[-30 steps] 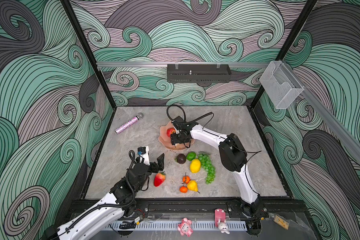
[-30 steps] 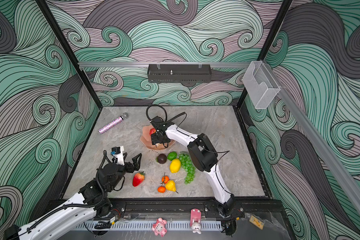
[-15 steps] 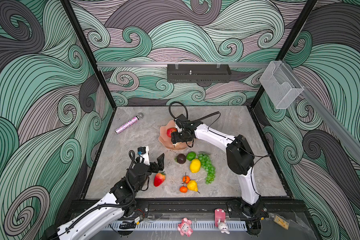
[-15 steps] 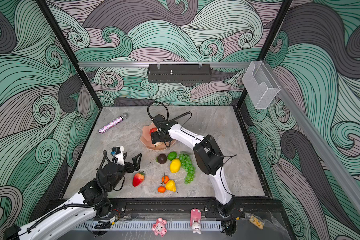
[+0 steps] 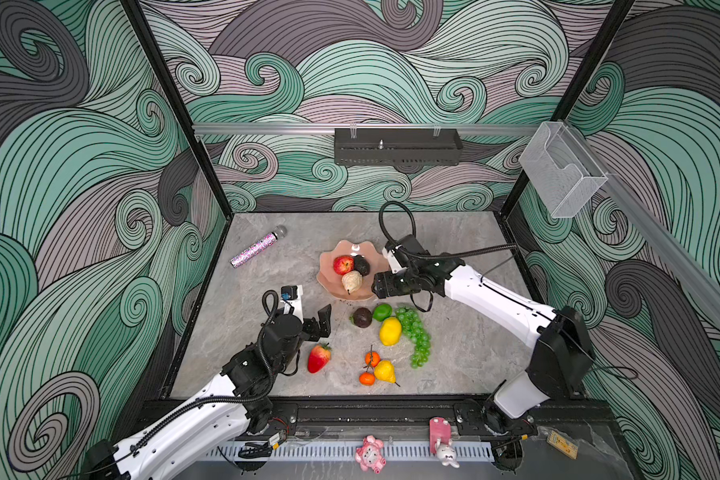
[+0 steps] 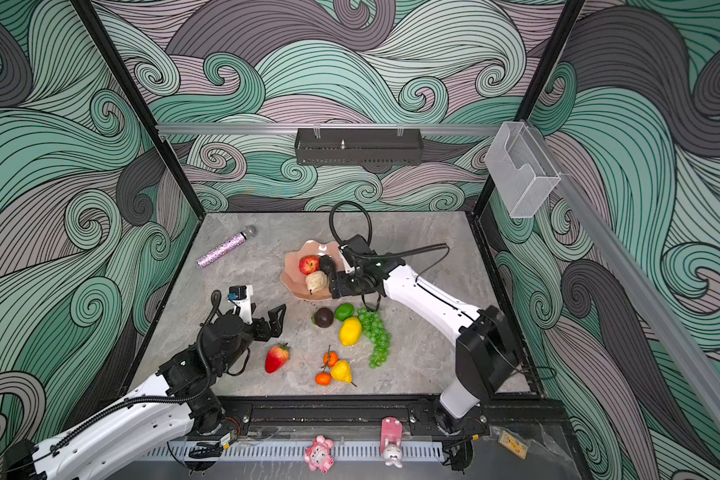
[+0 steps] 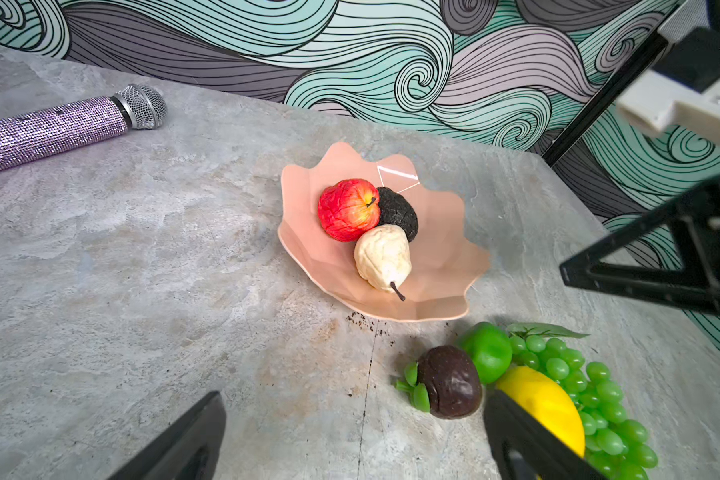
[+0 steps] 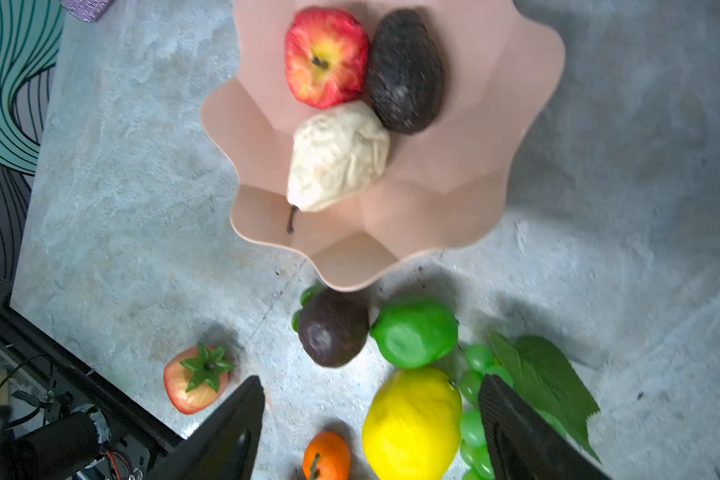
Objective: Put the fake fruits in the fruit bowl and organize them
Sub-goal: 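Move the right gripper back over the yellow lemon by the grapes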
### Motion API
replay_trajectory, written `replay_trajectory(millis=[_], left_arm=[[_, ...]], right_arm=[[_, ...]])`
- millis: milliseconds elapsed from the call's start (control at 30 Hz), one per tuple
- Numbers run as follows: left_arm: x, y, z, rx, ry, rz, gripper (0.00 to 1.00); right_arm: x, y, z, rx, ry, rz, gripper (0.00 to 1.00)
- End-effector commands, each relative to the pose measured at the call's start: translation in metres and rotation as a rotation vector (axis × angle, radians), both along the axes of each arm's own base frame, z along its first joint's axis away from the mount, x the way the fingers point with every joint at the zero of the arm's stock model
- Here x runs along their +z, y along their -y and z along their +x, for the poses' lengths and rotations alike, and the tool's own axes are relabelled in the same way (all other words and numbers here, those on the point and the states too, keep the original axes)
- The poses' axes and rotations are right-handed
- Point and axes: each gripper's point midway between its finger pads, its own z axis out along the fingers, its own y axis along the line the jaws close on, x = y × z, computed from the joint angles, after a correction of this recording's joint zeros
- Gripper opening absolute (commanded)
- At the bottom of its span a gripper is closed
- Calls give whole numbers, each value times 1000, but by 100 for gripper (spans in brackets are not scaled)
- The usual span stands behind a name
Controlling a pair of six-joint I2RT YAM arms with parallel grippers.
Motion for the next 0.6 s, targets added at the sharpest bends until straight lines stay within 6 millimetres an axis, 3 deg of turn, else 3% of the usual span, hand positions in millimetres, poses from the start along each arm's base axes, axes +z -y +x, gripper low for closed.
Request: replay_trajectory(millis=[0, 300, 567], left_arm=[[-8, -2, -5, 6, -88, 23, 99], [-13, -1, -6, 8, -124, 28, 98], [-14, -3, -7, 14, -128, 22, 98]], right_arm=[[-22, 9, -22, -82, -67, 30, 81], [-56, 21, -56, -222, -47, -22, 80], [-81, 6, -67, -171, -90, -50, 76]])
